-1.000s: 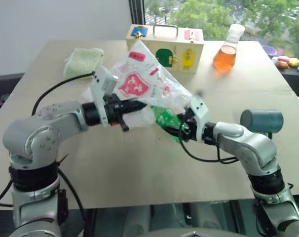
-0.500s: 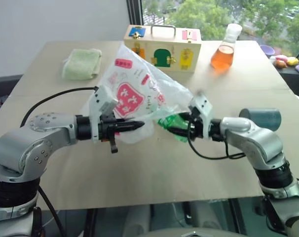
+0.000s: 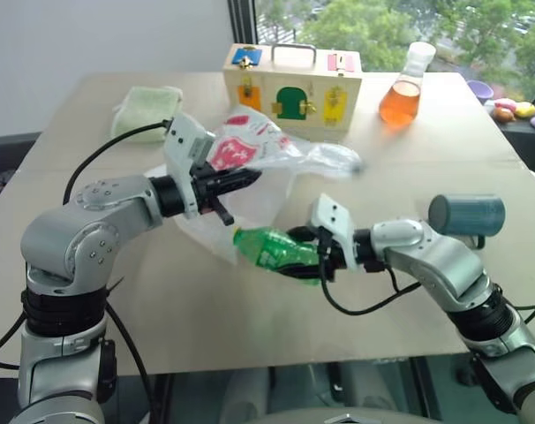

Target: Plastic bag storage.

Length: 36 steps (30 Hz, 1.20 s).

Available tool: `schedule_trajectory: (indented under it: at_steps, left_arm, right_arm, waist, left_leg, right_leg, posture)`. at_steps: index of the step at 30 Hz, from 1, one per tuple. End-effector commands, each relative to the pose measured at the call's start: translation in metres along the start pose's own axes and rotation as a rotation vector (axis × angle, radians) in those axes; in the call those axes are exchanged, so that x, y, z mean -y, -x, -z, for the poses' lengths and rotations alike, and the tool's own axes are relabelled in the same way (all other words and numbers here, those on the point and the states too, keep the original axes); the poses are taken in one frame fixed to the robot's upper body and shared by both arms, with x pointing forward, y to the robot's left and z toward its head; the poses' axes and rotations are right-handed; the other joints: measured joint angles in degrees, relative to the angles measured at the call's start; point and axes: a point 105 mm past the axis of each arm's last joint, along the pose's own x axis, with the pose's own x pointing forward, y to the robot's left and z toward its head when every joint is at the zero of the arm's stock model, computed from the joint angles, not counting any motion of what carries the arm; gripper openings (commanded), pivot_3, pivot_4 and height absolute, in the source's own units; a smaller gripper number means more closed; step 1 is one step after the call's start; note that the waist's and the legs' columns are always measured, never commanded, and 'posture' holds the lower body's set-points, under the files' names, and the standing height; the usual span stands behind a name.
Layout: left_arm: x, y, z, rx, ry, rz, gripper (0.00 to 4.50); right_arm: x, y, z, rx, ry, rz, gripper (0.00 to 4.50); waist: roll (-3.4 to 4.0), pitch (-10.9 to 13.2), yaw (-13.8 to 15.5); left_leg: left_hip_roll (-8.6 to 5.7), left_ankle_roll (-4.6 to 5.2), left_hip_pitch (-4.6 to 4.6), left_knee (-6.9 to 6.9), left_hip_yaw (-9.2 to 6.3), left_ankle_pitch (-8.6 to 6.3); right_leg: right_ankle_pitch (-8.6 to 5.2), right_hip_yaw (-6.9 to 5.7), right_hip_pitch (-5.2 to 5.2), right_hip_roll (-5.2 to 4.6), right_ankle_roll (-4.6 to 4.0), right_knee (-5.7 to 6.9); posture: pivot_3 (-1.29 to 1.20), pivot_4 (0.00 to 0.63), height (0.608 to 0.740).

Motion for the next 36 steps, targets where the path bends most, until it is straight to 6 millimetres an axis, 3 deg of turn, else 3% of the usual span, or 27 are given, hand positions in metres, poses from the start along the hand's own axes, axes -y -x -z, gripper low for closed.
schedule_trajectory:
  at_steps: [1, 5, 10, 13, 14, 16, 17, 22, 27, 30, 32, 36]
  left_arm:
    - [0.034, 0.010, -0.006, 0.024, 0.022, 0.169, 0.00]
    - [0.044, 0.011, -0.006, 0.023, 0.035, 0.218, 0.00]
    - [0.044, 0.005, -0.018, 0.092, 0.069, 0.202, 0.00]
    - [0.041, 0.001, -0.020, 0.107, 0.081, 0.167, 0.00]
    - [0.038, -0.001, -0.018, 0.108, 0.079, 0.137, 0.00]
    - [0.032, -0.003, -0.018, 0.120, 0.088, 0.092, 0.00]
    - [0.029, -0.004, -0.018, 0.128, 0.096, 0.065, 0.00]
    - [0.013, -0.010, -0.015, 0.150, 0.099, -0.049, 0.00]
    - [-0.003, -0.020, -0.009, 0.178, 0.129, -0.153, 0.00]
    - [-0.013, -0.027, -0.009, 0.200, 0.143, -0.216, 0.00]
    - [-0.019, -0.031, -0.010, 0.208, 0.135, -0.249, 0.00]
    - [-0.024, -0.041, -0.020, 0.259, 0.129, -0.244, 0.00]
  right_arm:
    - [0.027, 0.005, -0.022, 0.088, 0.025, 0.151, 2.88]
    - [0.045, -0.007, -0.028, 0.120, -0.011, 0.228, 2.88]
    - [0.074, -0.039, -0.051, 0.223, -0.027, 0.394, 2.88]
    - [0.067, -0.064, -0.063, 0.282, -0.083, 0.293, 2.88]
    - [0.064, -0.068, -0.066, 0.291, -0.075, 0.269, 3.68]
    - [0.057, -0.072, -0.068, 0.301, -0.062, 0.231, 4.39]
    - [0.053, -0.071, -0.068, 0.304, -0.058, 0.215, 4.47]
    - [0.052, -0.039, -0.057, 0.309, 0.039, 0.275, 4.47]
    - [0.037, 0.023, -0.082, 0.496, 0.045, 0.310, 4.47]
    - [0.029, 0.052, -0.086, 0.502, 0.067, 0.368, 4.47]
    - [0.022, 0.063, -0.083, 0.480, 0.081, 0.392, 4.47]
    - [0.020, 0.102, -0.055, 0.309, 0.098, 0.603, 4.47]
  waist:
    - [0.00, 0.0, -0.2]
    - [0.00, 0.0, -0.1]
    - [0.00, 0.0, -0.2]
    - [0.01, 0.0, -0.3]
    - [0.01, 0.0, -0.2]
    - [0.01, 0.0, 0.1]
    - [0.01, 0.0, 0.1]
    - [0.01, 0.0, 0.4]
    - [0.02, 0.0, 0.3]
    - [0.01, 0.0, 0.2]
    - [0.00, 0.0, 0.2]
    - [0.01, 0.0, 0.7]
  left_leg:
    - [0.01, 0.00, 0.01, 0.00, 0.02, 0.00]
    - [0.01, 0.00, 0.01, 0.00, 0.03, 0.00]
    - [0.01, -0.01, 0.05, 0.01, 0.02, 0.01]
    - [0.01, -0.01, 0.06, 0.01, 0.02, 0.01]
    - [0.00, -0.01, 0.06, 0.00, 0.02, 0.01]
    - [-0.04, -0.01, 0.03, 0.01, -0.01, 0.01]
    - [-0.05, -0.01, 0.01, 0.00, 0.00, 0.01]
    - [-0.09, -0.02, 0.01, 0.00, -0.06, 0.00]
    - [-0.09, -0.02, 0.04, -0.01, -0.04, 0.01]
    - [-0.09, -0.02, 0.07, 0.00, -0.04, 0.01]
    - [-0.08, -0.01, 0.09, -0.01, -0.06, 0.00]
    - [-0.11, -0.01, 0.06, 0.01, -0.03, 0.00]
  right_leg:
    - [0.00, 0.02, 0.00, 0.01, 0.00, 0.03]
    - [0.00, 0.03, -0.01, 0.00, -0.01, 0.05]
    - [0.01, 0.03, -0.01, 0.01, -0.01, 0.11]
    - [0.01, 0.04, -0.03, 0.03, -0.02, 0.15]
    - [0.01, 0.05, -0.03, 0.03, -0.02, 0.17]
    - [0.01, 0.02, -0.02, -0.02, -0.03, 0.14]
    - [0.02, 0.02, -0.02, -0.04, -0.02, 0.11]
    - [0.02, -0.04, 0.02, -0.08, -0.02, 0.09]
    - [0.01, -0.02, 0.01, -0.07, -0.02, 0.15]
    - [0.01, 0.00, 0.01, -0.07, -0.02, 0.17]
    - [0.01, -0.02, 0.04, -0.05, -0.02, 0.18]
    - [0.01, 0.00, 0.04, -0.07, -0.02, 0.16]
  posture:
    - [0.00, 0.150, 0.740]
    - [0.00, 0.150, 0.740]
    - [0.00, 0.150, 0.740]
    - [0.00, 0.150, 0.740]
    - [0.00, 0.150, 0.740]
    - [0.00, 0.150, 0.740]
    - [0.00, 0.150, 0.740]
    - [0.00, 0.150, 0.740]
    - [0.00, 0.150, 0.740]
    - [0.00, 0.150, 0.740]
    - [0.00, 0.150, 0.740]
    - [0.00, 0.150, 0.740]
